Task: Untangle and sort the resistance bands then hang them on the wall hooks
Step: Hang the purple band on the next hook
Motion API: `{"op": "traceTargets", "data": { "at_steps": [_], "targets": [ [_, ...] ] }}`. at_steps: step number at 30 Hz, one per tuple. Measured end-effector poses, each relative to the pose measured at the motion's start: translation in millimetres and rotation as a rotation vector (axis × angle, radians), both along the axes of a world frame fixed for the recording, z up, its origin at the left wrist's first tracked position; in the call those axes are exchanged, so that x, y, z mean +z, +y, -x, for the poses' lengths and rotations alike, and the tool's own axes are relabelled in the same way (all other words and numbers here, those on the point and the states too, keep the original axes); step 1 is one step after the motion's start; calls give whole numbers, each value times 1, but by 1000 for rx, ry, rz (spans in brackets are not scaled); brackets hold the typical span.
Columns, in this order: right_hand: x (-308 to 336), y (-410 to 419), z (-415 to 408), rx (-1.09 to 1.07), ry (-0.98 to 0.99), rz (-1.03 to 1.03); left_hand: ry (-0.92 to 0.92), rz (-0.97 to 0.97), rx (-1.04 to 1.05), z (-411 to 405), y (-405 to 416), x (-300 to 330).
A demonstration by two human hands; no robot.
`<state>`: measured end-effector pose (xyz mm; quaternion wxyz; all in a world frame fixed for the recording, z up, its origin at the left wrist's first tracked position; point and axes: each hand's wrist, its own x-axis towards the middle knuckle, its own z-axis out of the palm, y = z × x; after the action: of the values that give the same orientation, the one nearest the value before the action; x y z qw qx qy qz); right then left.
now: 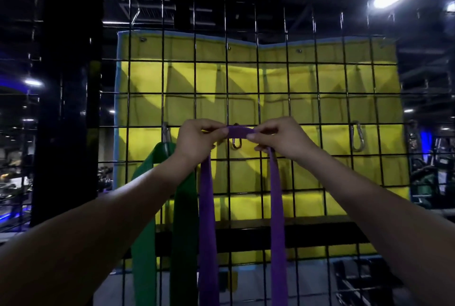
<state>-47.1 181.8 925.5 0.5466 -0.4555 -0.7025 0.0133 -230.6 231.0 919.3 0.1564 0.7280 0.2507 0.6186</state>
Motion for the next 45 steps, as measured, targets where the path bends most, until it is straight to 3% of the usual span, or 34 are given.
{"op": "traceTargets", "data": {
  "at_steps": [3,6,11,19,27,34,45],
  "targets": [
    [1,0,5,-40,-126,-9,-13,-29,38,0,2,1],
    [8,8,9,-43,-22,-1,65,-75,73,-1,1,-2],
    [9,26,26,-226,-123,8,26,-62,56,0,0,-3],
    [7,42,45,-225,227,74,6,-59,28,0,-2,-1],
    [19,30,44,-109,343,250,-115,-50,-38,-8,-2,-1],
    [21,24,42,-36,352,273,-195,-21,-46,-14,4,-3],
    [24,30,38,-124,174,221,175,-121,163,-2,6,6]
  ]
}}
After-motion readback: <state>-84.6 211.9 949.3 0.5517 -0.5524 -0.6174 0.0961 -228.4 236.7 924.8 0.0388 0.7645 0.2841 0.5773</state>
